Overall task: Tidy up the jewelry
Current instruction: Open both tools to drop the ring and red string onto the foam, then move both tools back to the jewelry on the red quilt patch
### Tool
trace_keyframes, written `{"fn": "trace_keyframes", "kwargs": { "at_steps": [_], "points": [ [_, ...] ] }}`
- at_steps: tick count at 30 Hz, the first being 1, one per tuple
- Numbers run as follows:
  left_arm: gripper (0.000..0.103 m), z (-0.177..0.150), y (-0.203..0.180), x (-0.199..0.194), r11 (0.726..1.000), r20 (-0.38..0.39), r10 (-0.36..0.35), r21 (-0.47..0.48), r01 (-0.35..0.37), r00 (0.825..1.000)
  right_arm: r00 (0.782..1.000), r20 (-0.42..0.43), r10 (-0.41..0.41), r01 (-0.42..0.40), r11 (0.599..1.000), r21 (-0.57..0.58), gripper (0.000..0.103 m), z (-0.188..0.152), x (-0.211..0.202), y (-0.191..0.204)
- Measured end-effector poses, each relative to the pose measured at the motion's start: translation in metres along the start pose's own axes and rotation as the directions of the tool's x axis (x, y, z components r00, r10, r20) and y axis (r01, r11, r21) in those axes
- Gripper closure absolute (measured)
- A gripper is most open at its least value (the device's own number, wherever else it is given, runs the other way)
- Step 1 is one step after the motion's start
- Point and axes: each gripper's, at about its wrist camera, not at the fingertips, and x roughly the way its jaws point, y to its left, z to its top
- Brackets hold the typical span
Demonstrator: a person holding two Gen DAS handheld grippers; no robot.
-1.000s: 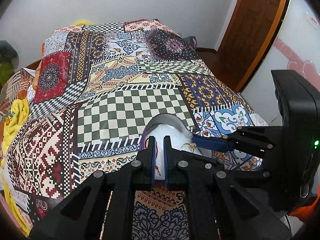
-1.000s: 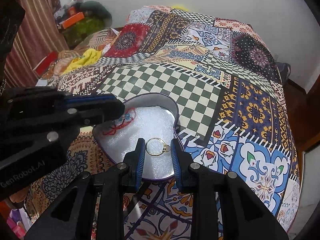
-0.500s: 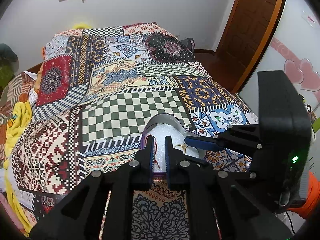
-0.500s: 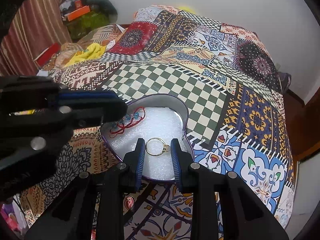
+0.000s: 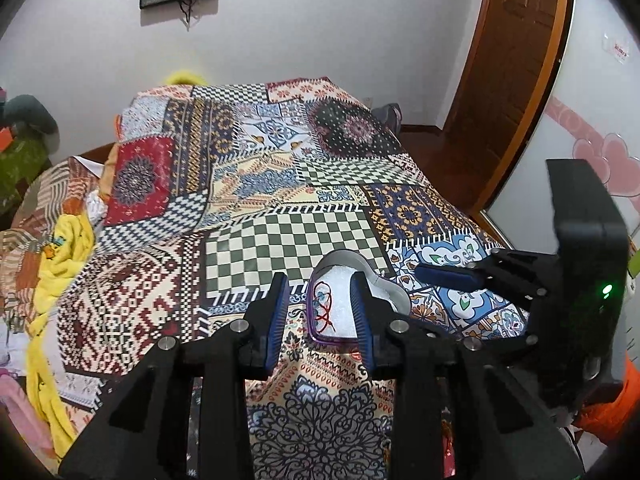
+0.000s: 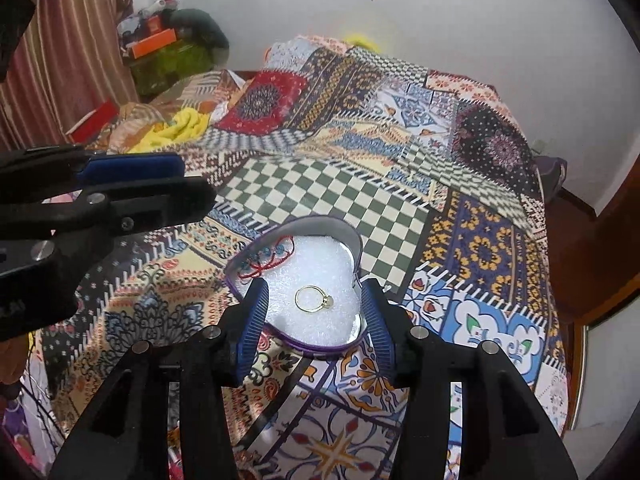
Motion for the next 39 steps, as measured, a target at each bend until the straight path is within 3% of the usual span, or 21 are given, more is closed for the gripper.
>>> {"fn": "trace_keyframes", "kwargs": {
  "at_steps": [21,31,39],
  "points": [
    [0.072,-0.043,-0.017,-0.073,0.998,0.042,0.062,0.008,-0.063,0.997,0.989,0.135,-0.055,0.048,0.997,0.054,0.058,-0.027,-0.100,0.011],
    [0.071,-0.077,-0.019,-0.071,0.997,-0.031,0.081,0.017,-0.081,0.996,0.989,0.127,-0.074,0.063,0.994,0.091,0.058,-0.057,-0.107,0.013],
    [0.071,-0.103,-0.022,-0.050,0.997,-0.121,0.067,0.032,-0.064,0.990,0.996,0.057,-0.064,0.057,0.991,0.121,0.058,-0.083,-0.086,0.014]
  ]
}}
